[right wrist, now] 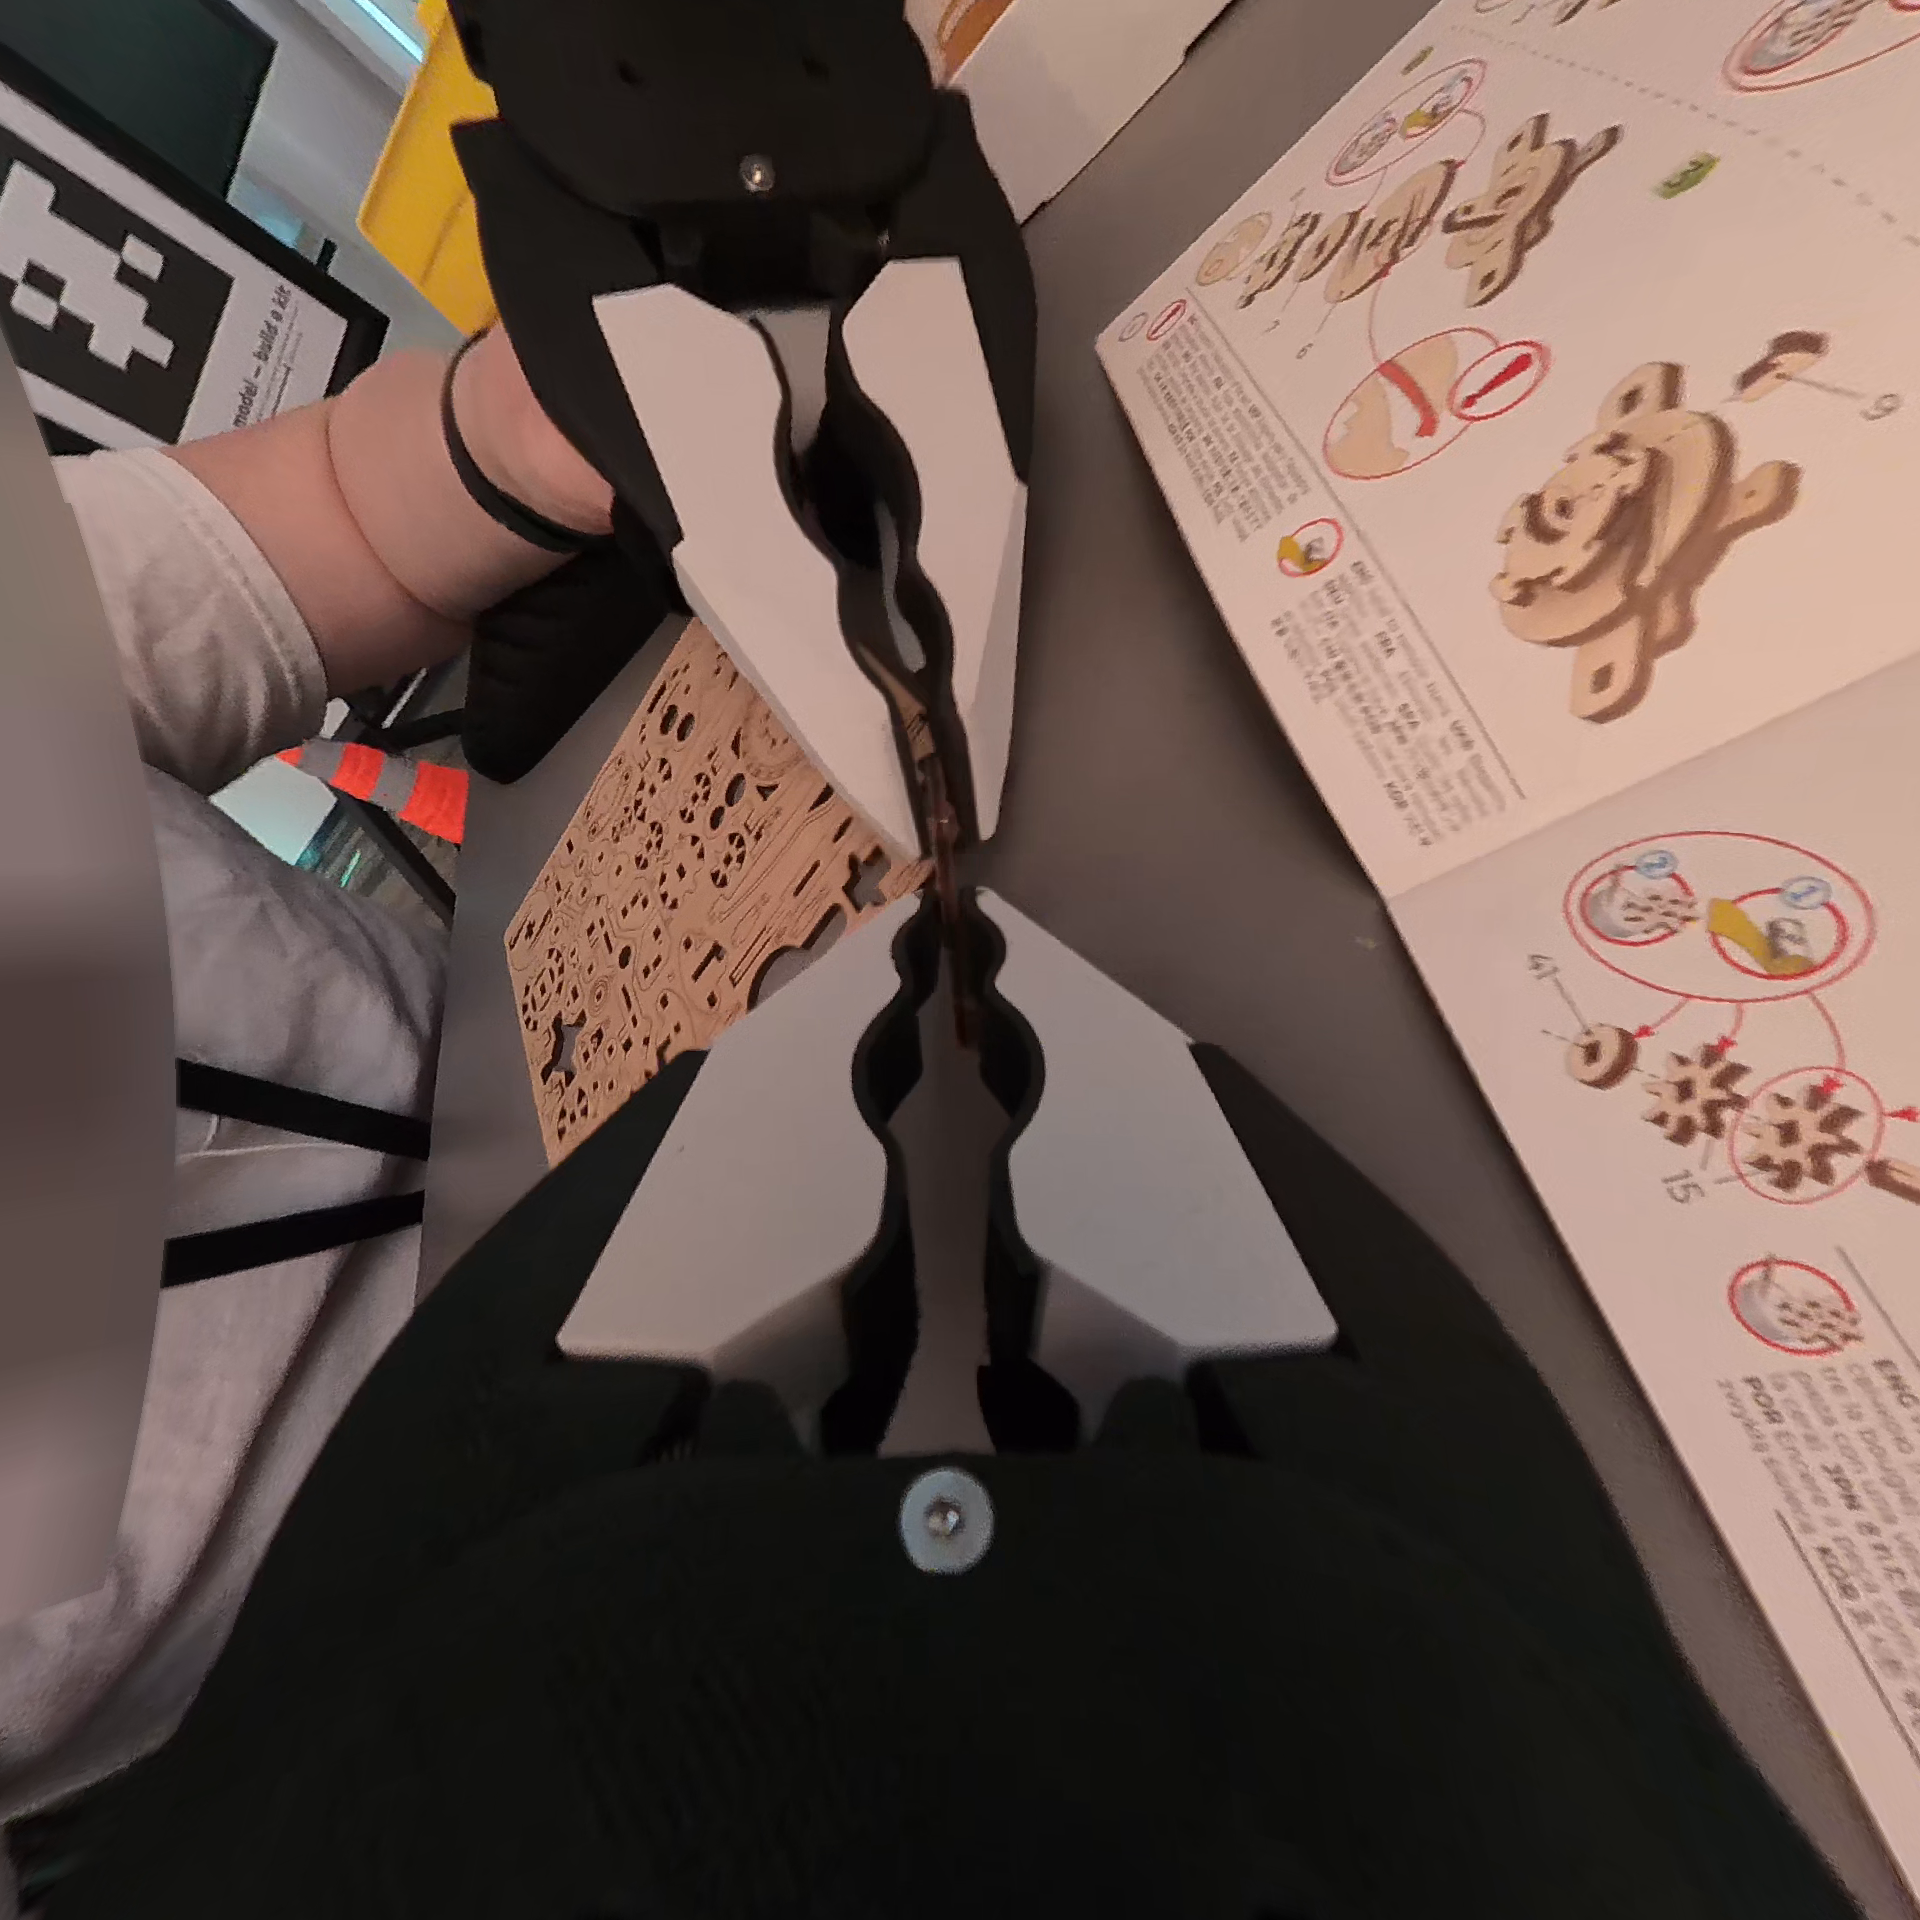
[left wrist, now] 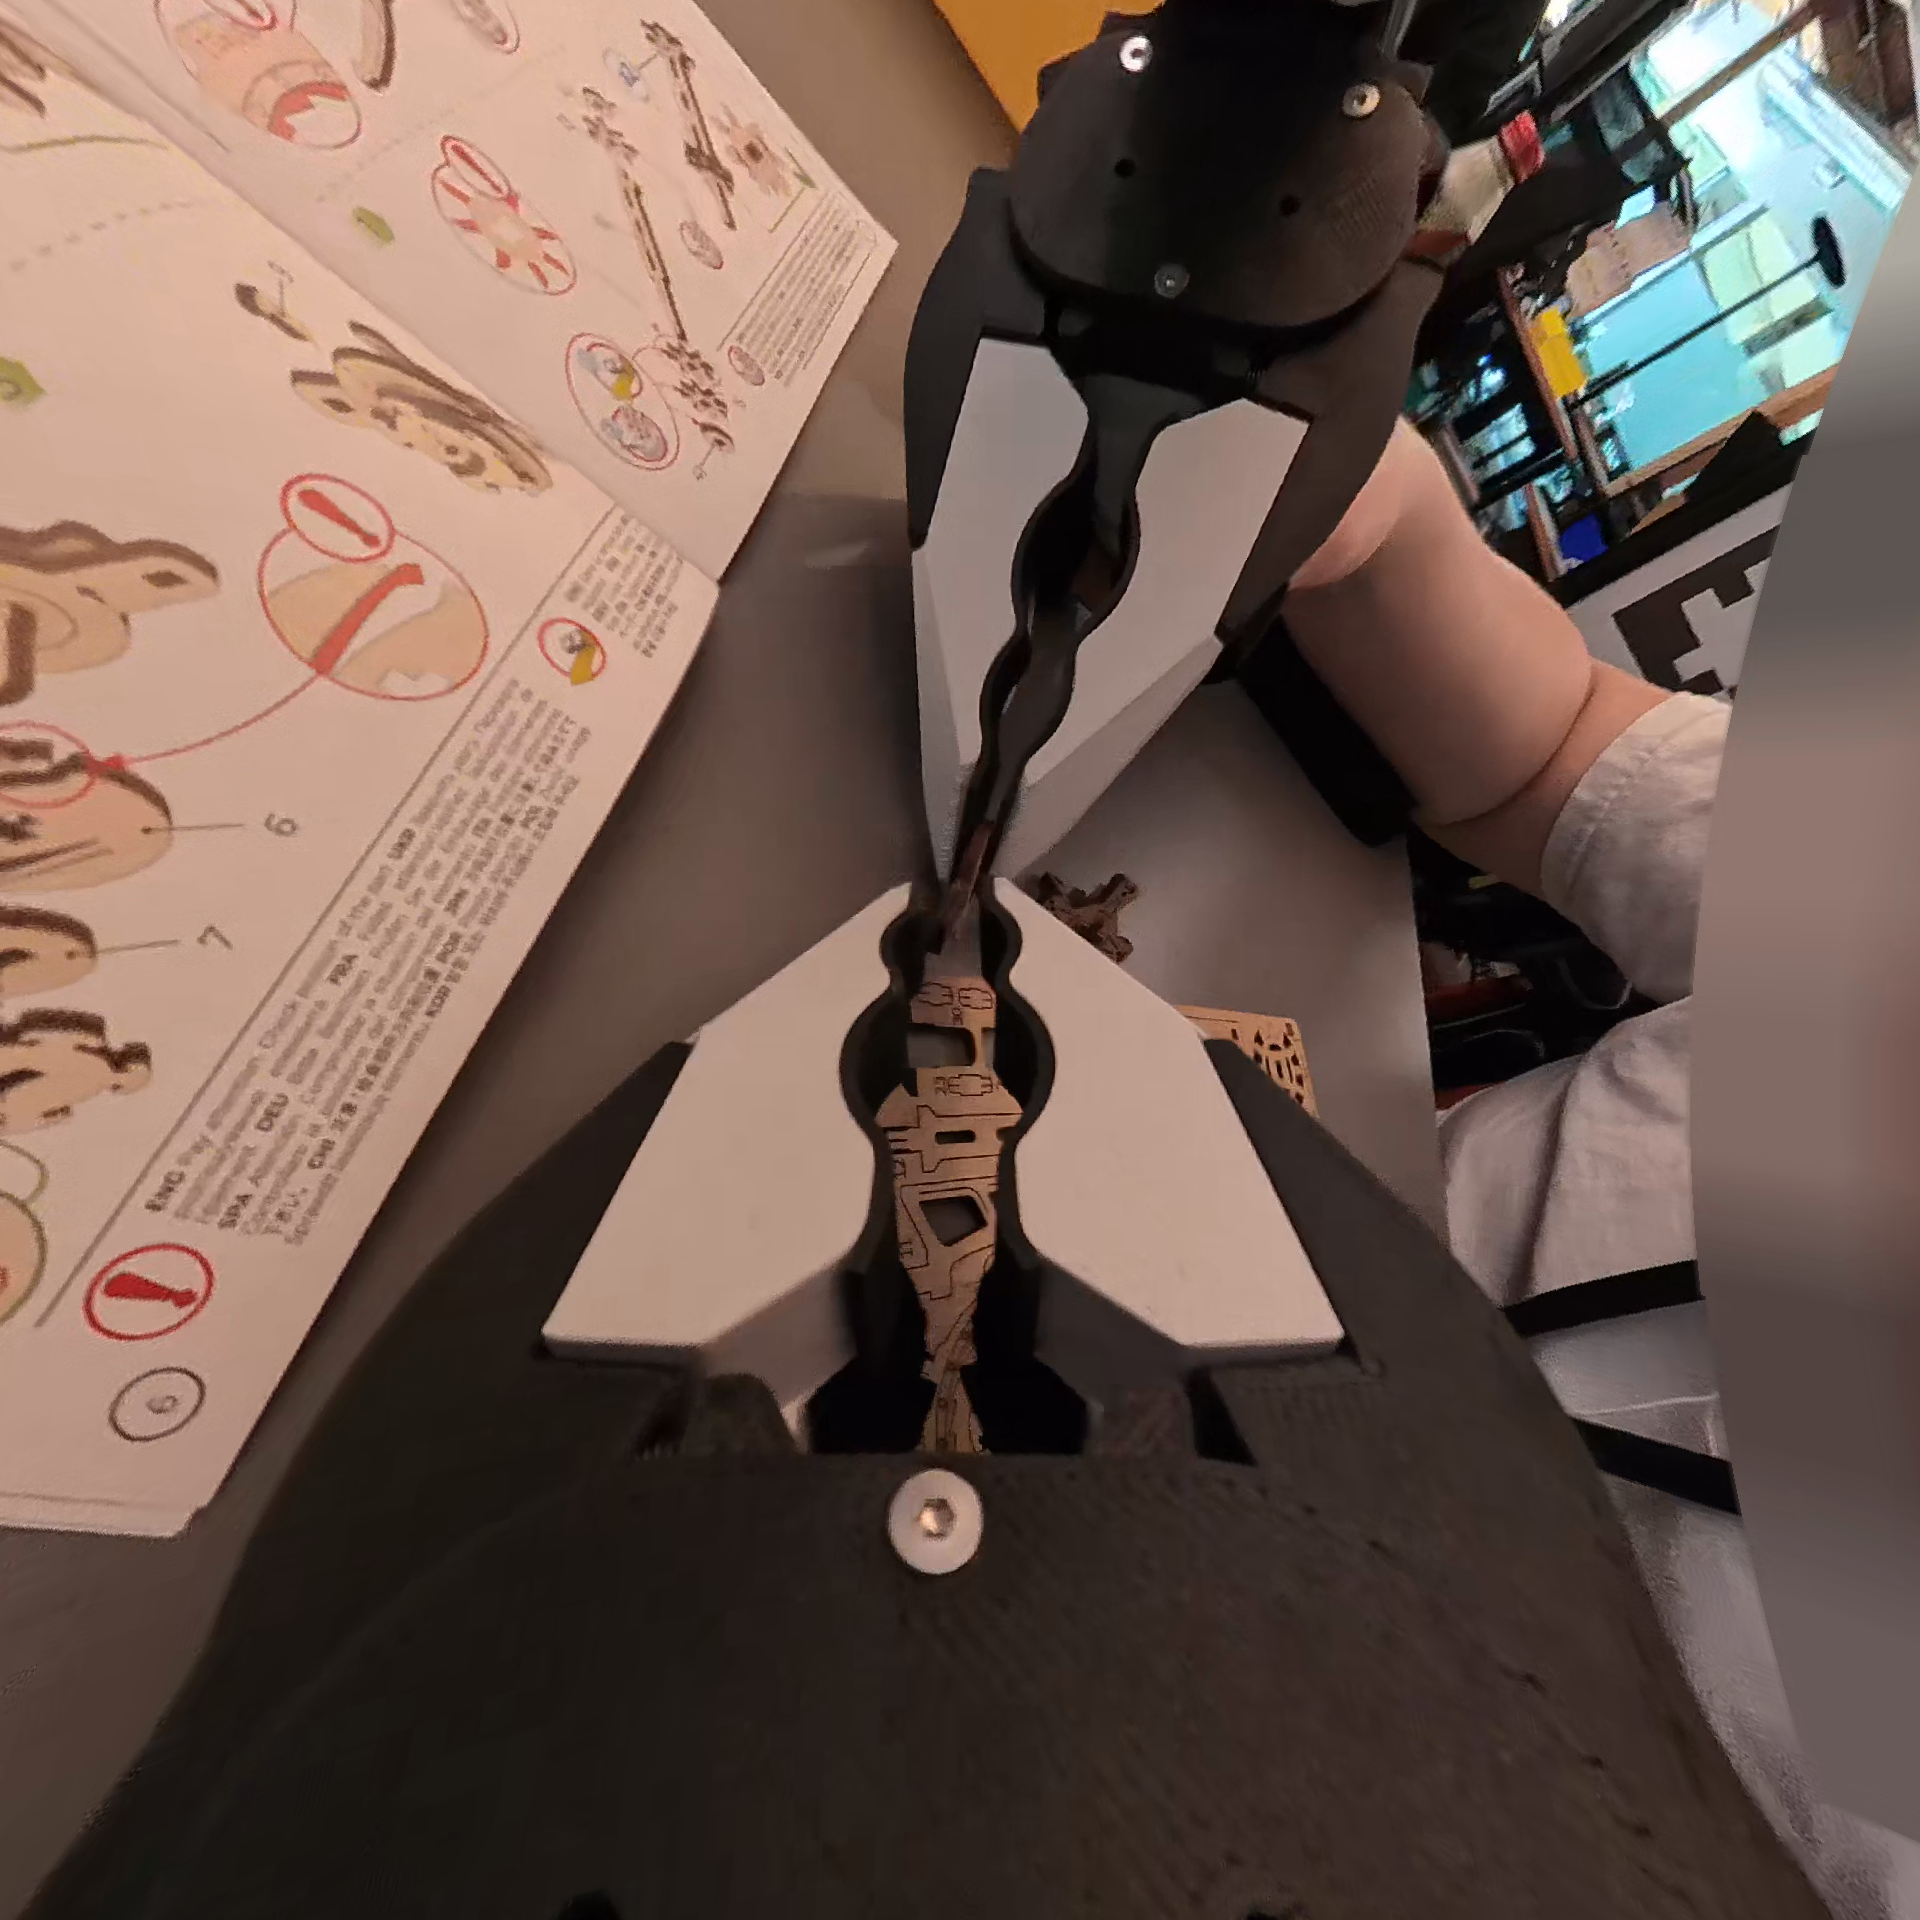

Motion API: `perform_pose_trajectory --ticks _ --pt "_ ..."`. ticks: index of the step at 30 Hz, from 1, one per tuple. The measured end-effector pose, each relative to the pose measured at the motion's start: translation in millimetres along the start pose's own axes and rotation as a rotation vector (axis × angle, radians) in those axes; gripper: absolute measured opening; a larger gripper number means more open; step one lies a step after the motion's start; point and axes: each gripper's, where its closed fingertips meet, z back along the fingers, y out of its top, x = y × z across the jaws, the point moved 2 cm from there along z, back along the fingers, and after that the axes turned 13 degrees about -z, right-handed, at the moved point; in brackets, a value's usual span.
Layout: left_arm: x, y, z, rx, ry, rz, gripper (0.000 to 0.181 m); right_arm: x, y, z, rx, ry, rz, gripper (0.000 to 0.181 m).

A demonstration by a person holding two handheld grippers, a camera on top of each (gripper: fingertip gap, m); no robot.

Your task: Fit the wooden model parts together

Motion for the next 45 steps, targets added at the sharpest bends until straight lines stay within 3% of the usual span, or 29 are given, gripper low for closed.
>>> perform_pose_trajectory --ticks 4,9,17,28,45 --pt "2 2 0 -0.014 0.021 -0.078 0.015 -2 -4 -2 -0.029 -0.015 0.058 0.001" --pt "3 -3 -4 -0.072 0.038 -0.136 0.004 -1 -3 -1 -0.025 -0.03 0.085 0.003" --pt "-3 13 10 0.12 -0.016 0.071 0.0 3 10 3 0.075 -0.034 0.011 0.015" --pt "-7 2 2 0.03 0.046 0.047 0.0 7 11 3 0.079 -0.064 -0.001 0.008" --pt "-7 1 2 0.03 0.038 0.074 0.0 8 11 0 0.061 -0.14 0.058 0.008"
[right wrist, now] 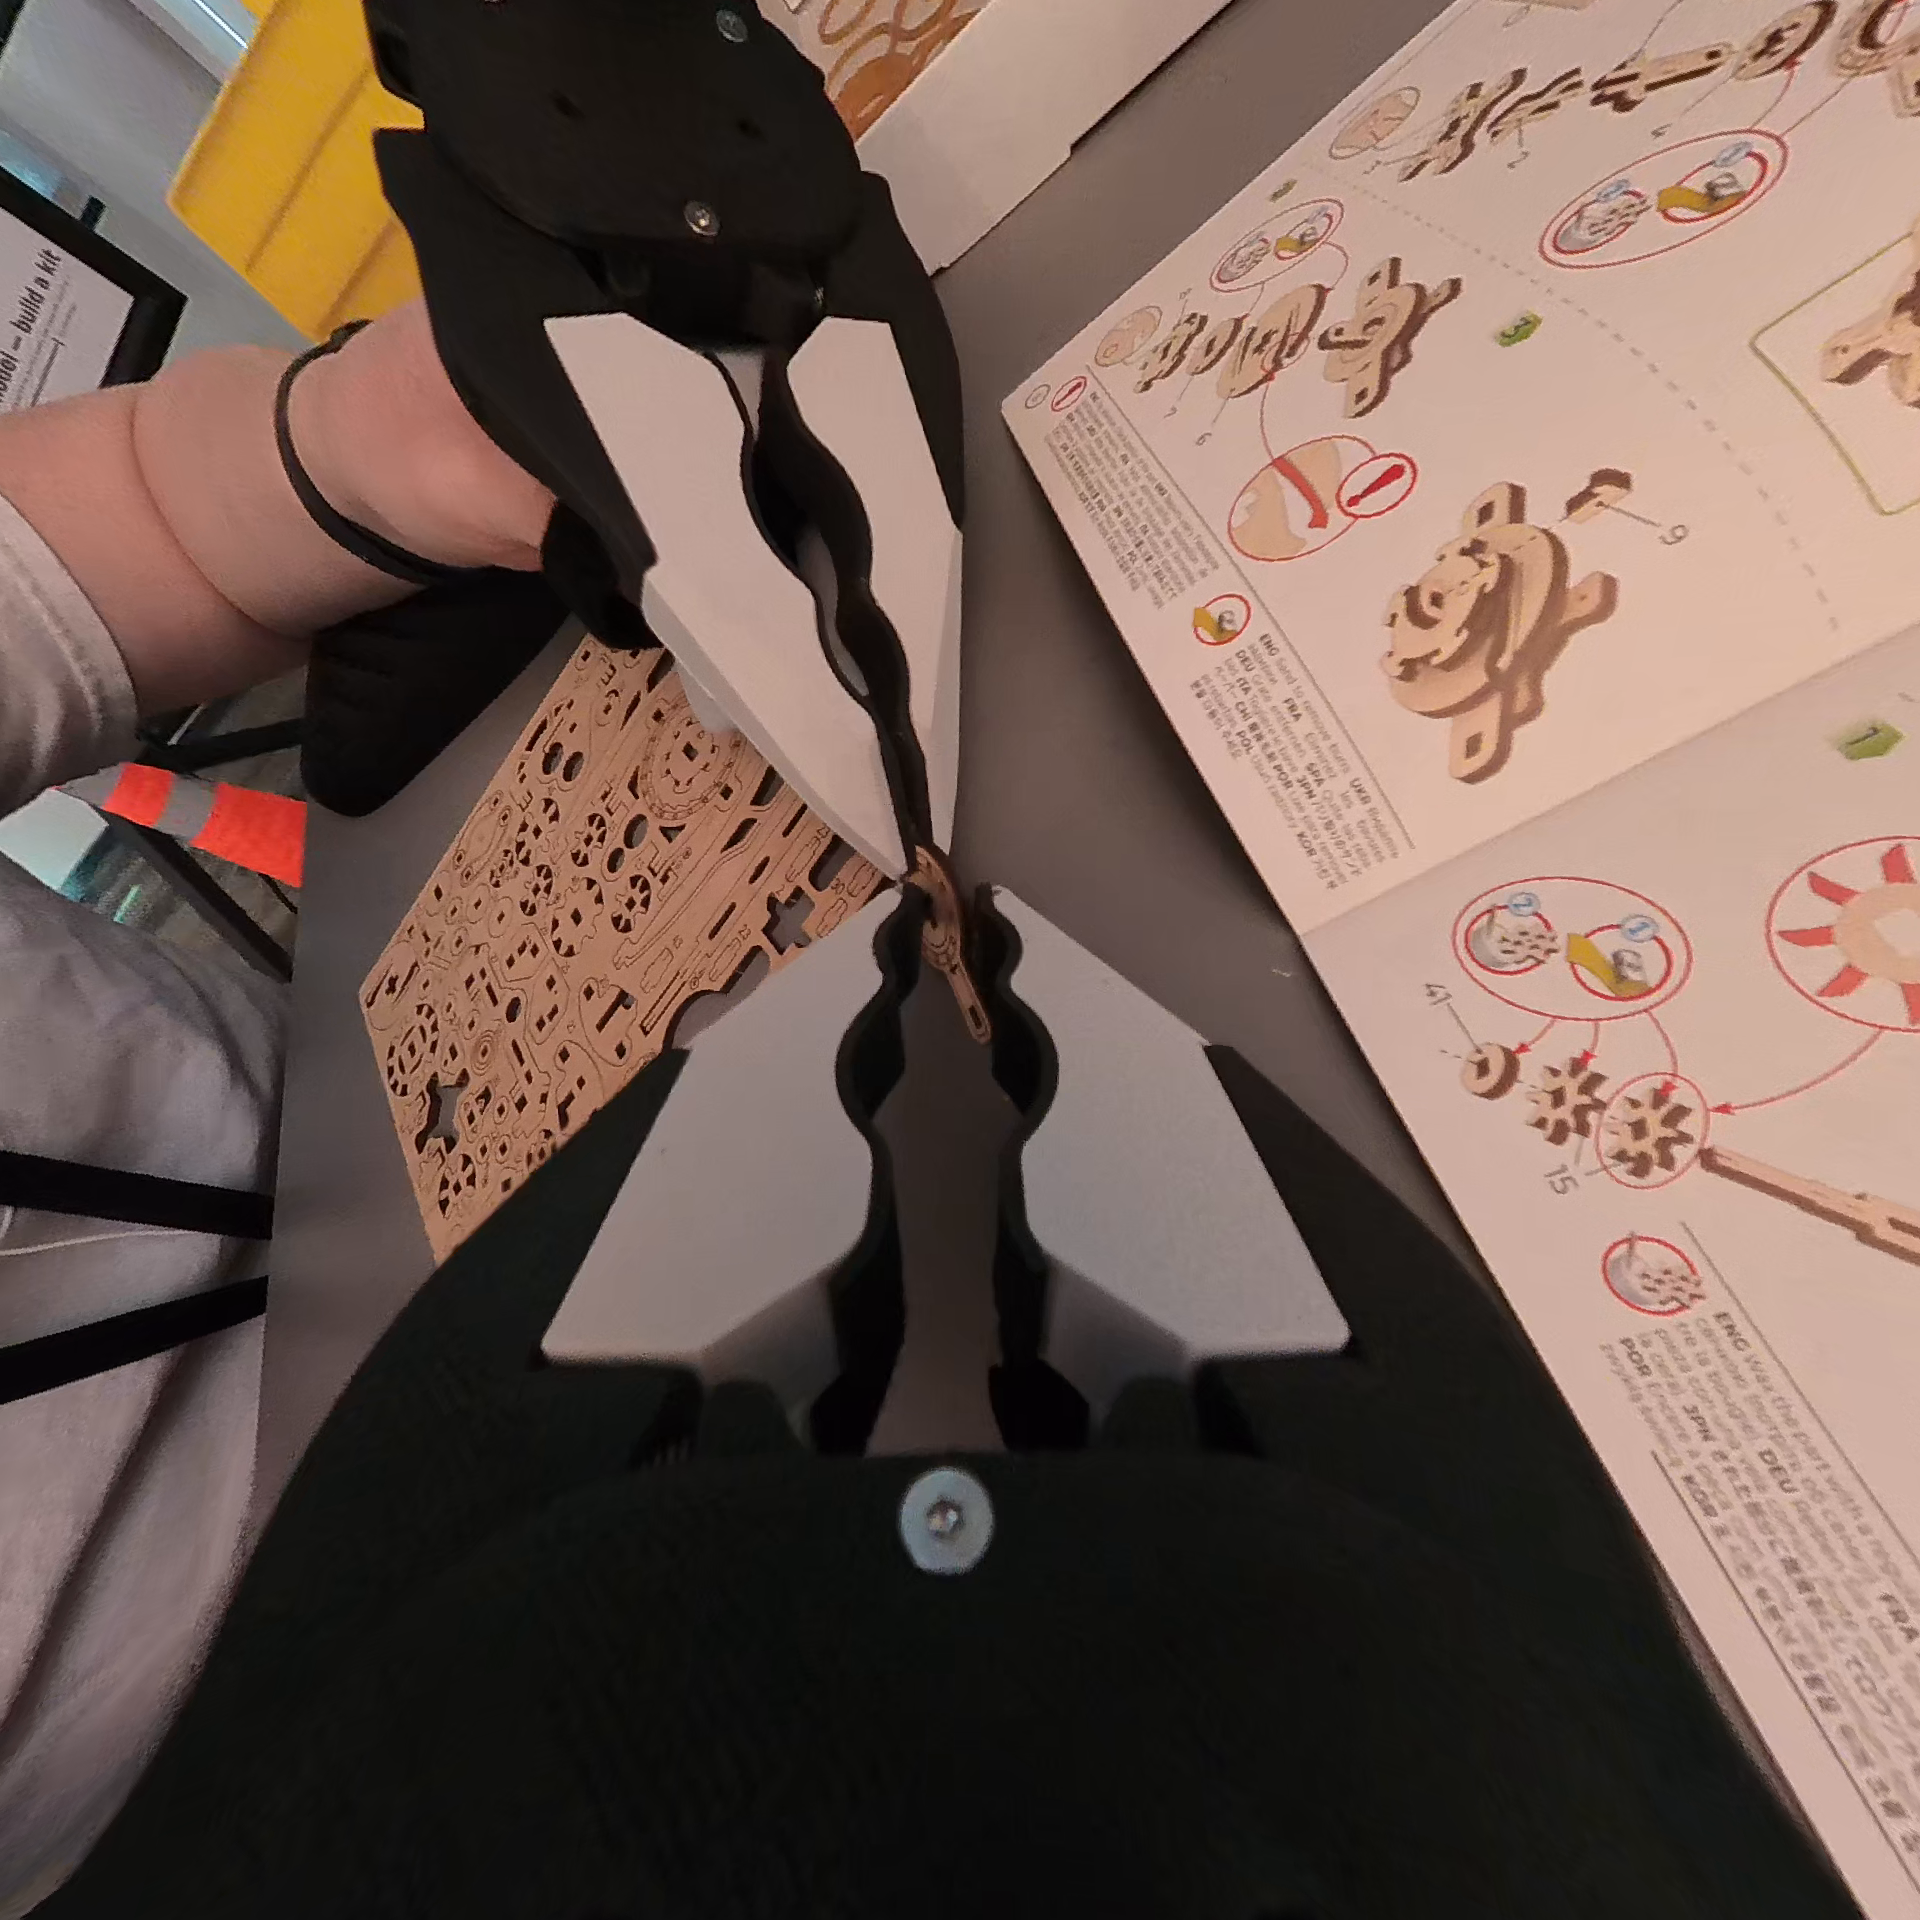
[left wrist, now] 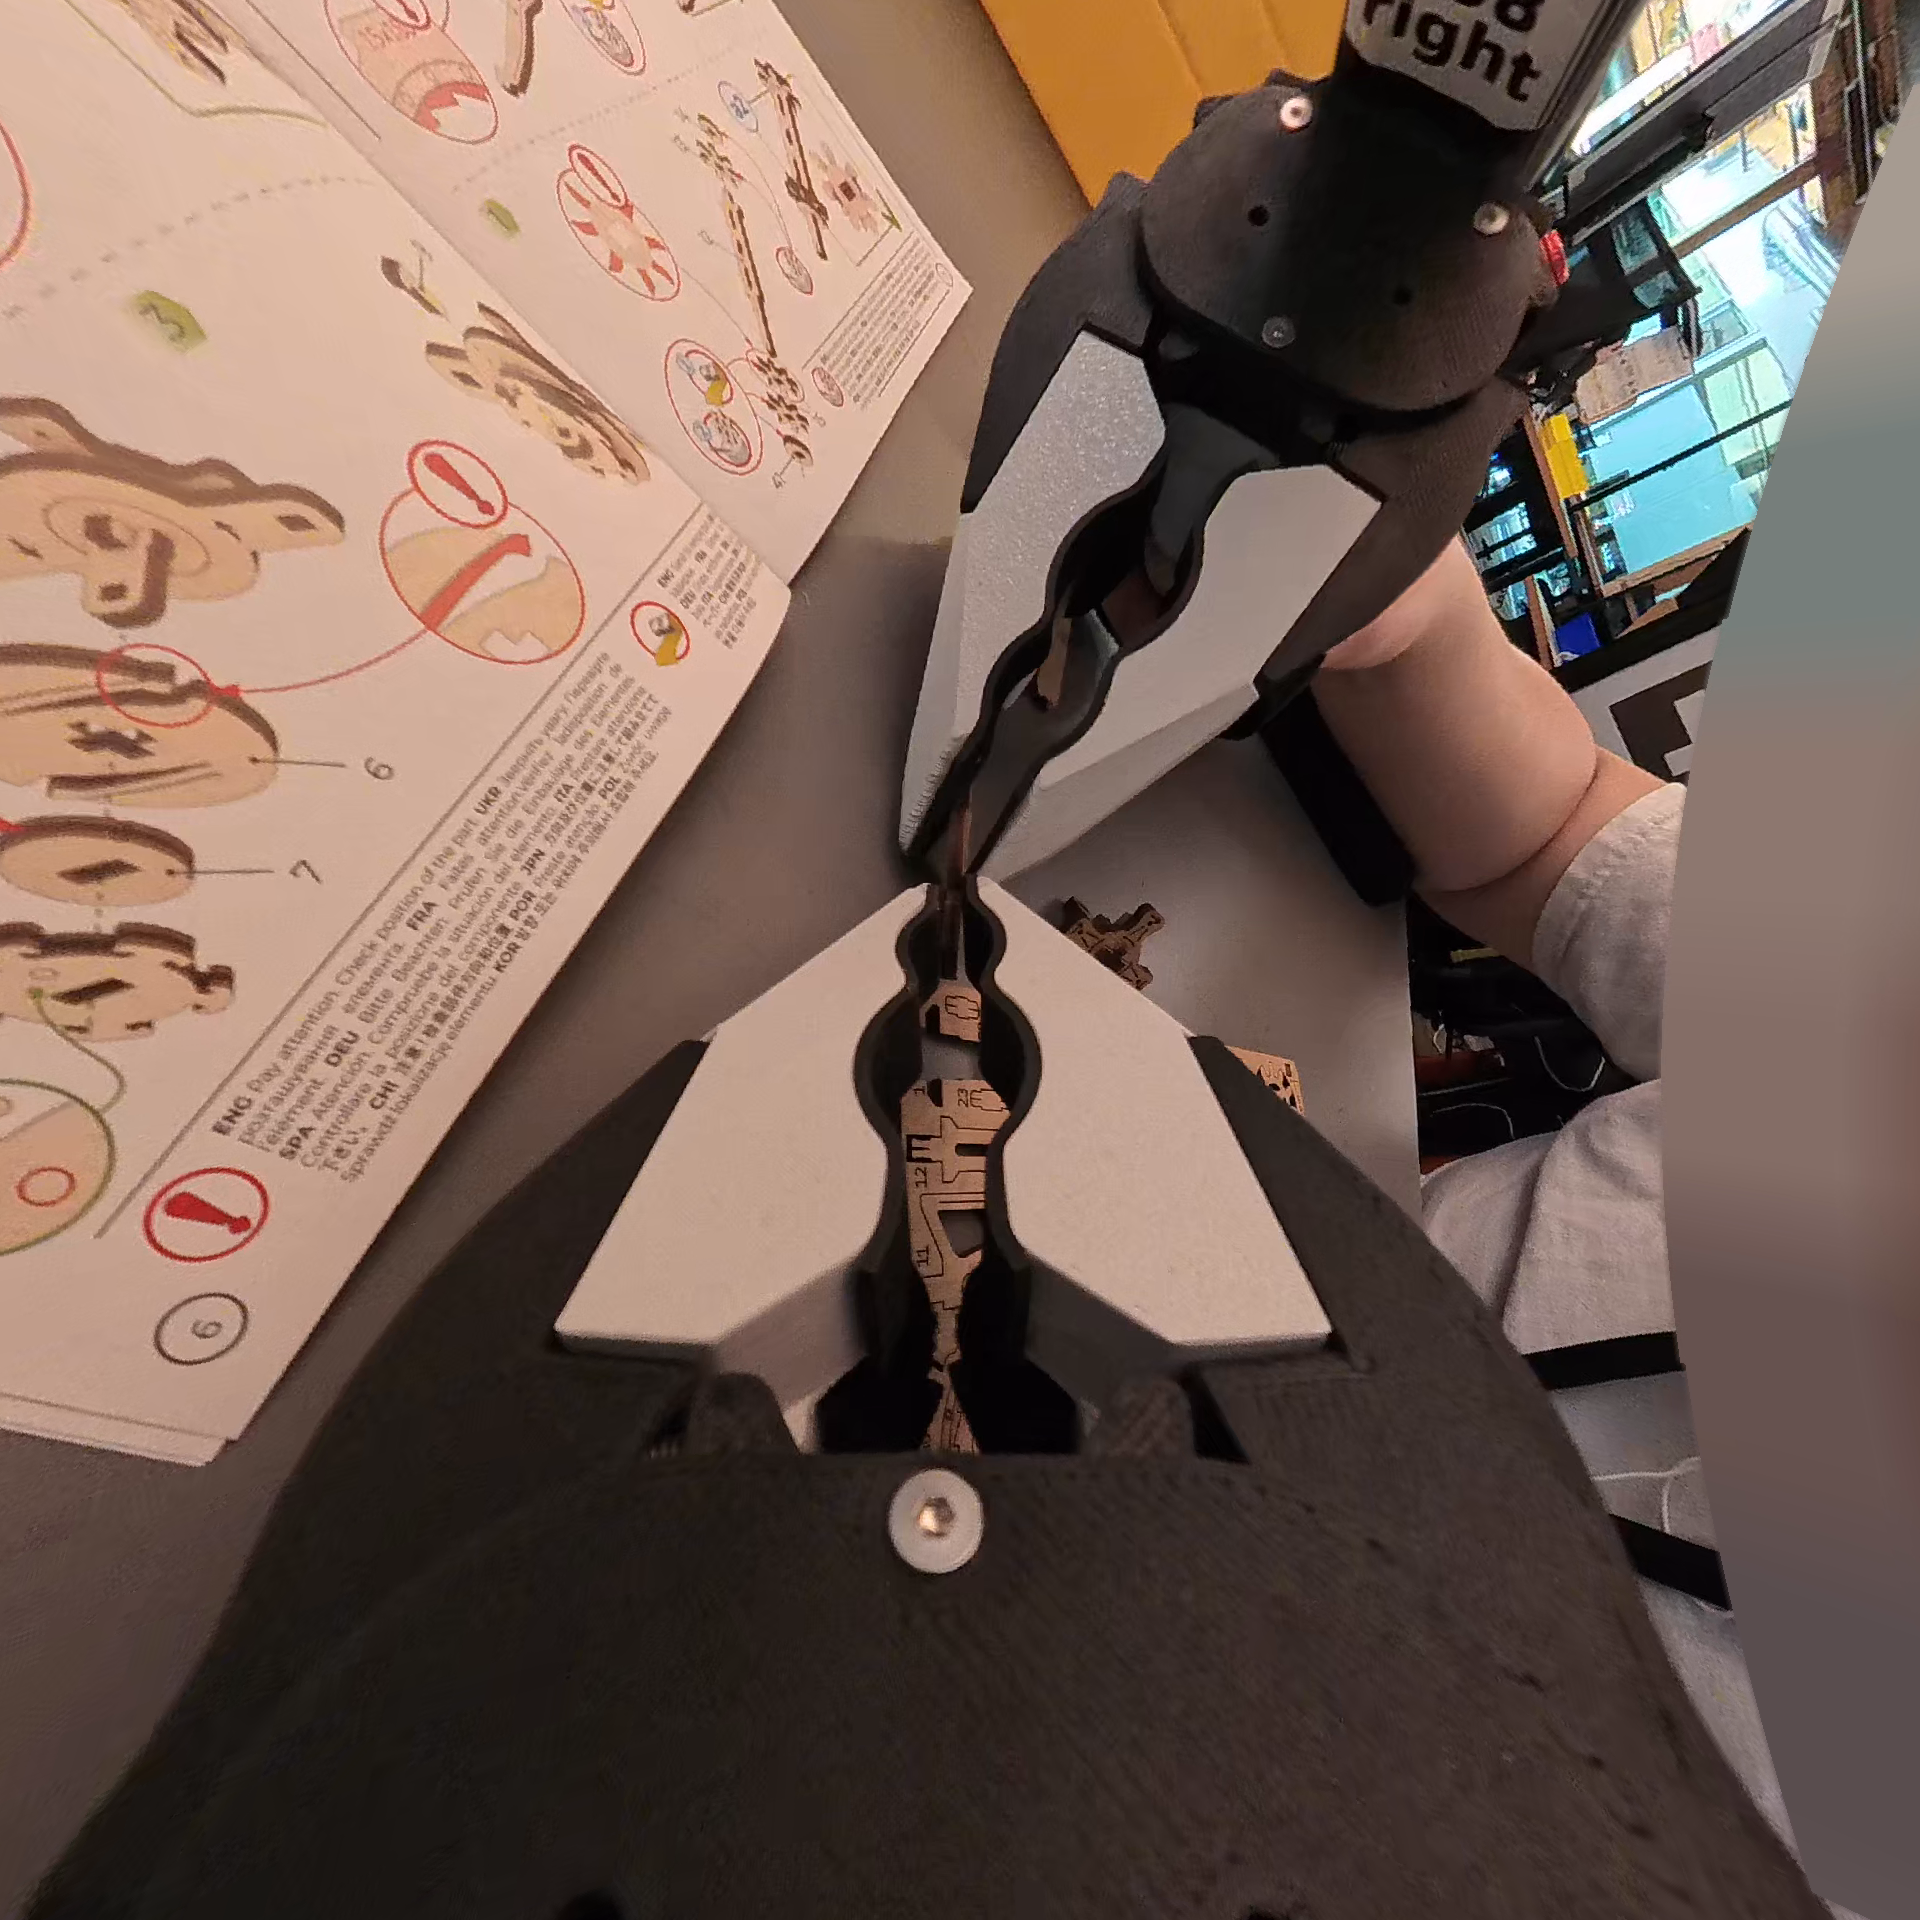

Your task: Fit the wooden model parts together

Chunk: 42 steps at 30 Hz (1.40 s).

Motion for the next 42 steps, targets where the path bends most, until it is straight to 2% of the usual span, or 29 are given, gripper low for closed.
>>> perform_pose_trajectory --ticks 26,42 --pt "0.5 -0.7 -0.4 -0.005 0.017 -0.027 0.0 -0.8 0.3 0.0 0.018 -0.001 -0.023 0.008" --pt "0.5 -2.6 0.3 0.011 0.018 0.017 0.0 -0.7 -0.6 -2.2 0.014 -0.019 -0.001 0.008"
